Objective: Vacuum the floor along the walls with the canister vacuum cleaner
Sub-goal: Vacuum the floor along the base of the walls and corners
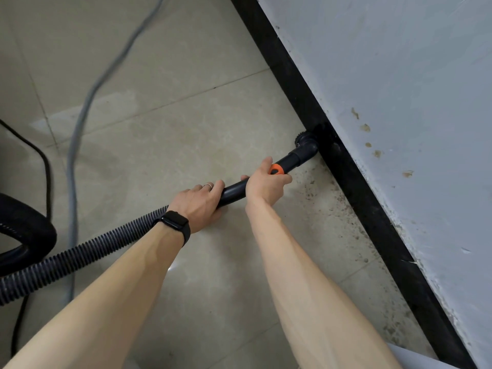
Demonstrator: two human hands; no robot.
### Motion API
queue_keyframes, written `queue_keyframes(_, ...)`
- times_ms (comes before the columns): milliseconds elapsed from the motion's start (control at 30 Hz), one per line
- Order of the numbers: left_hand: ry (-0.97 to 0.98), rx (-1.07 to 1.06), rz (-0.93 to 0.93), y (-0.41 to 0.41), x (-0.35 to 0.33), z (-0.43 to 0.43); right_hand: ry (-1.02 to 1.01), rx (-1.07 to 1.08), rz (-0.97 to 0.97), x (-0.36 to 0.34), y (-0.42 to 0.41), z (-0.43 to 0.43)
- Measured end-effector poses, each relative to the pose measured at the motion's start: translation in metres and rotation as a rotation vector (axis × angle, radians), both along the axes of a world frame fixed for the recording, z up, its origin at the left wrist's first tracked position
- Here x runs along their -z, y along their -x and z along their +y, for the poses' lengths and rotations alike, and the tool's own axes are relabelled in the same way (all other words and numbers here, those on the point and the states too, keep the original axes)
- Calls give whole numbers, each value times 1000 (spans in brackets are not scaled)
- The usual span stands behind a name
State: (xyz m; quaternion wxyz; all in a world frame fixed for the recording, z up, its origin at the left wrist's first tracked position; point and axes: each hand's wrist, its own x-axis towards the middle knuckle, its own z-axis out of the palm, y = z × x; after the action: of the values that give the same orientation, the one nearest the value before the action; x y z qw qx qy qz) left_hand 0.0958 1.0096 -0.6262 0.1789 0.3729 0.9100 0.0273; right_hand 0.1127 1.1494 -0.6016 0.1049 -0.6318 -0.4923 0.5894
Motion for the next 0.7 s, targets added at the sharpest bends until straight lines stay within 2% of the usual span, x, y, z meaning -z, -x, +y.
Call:
queue_keyframes(167, -20, -162, -131, 11, -7, 4, 19, -48, 1, -7, 17, 2)
queue_keyframes(267, -5, -190, -170, 16, -12, 6, 48, -38, 39, -6, 21, 3)
queue_keyframes(500, 58, 8, -138, -5, -22, -10, 230, 156, 323, 0, -4, 8)
queue_keyframes(700, 88, 160, -190, -30, -17, -58, 220, 175, 181, 9, -39, -31)
